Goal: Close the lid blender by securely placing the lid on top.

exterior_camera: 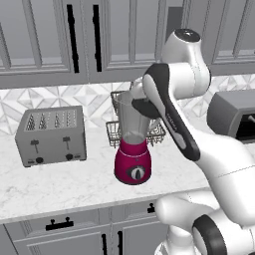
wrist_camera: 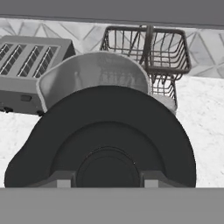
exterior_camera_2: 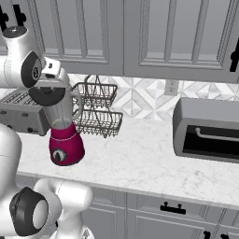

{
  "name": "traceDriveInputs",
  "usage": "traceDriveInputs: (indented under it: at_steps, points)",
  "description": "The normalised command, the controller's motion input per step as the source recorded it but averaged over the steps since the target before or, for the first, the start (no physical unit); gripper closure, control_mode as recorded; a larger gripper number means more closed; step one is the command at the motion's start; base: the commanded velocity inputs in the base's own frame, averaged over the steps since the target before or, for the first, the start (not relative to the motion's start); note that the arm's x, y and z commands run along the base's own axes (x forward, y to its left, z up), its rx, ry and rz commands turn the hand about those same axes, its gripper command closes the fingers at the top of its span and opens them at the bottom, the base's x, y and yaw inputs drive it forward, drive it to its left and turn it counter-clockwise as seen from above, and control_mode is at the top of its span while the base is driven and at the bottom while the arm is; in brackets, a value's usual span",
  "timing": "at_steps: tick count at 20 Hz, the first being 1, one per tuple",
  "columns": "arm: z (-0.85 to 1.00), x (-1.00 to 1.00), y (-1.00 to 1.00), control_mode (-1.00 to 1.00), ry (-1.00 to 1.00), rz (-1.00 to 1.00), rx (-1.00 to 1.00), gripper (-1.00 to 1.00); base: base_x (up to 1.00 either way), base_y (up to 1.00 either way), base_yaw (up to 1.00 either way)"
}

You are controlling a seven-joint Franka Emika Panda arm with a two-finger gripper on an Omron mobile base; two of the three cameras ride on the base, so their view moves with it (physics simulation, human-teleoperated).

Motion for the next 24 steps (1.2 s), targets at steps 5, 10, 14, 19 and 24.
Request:
traceDriveInputs:
  at_steps: [5, 10, 14, 19, 24]
  points:
    - [0.0, 0.31, 0.14, -1.0, 0.0, 0.0, 0.0, 1.0, 0.0, 0.0, 0.0]
    - [0.0, 0.37, 0.16, -1.0, 0.0, 0.0, 0.0, 1.0, 0.0, 0.0, 0.0]
    - [0.0, 0.35, 0.05, -1.0, 0.0, 0.0, 0.0, 1.0, 0.0, 0.0, 0.0]
    - [-0.05, 0.25, 0.0, -1.0, 0.0, 0.0, 0.0, 1.0, 0.0, 0.0, 0.0]
    - [-0.07, 0.24, 0.0, -1.0, 0.0, 0.0, 0.0, 1.0, 0.0, 0.0, 0.0]
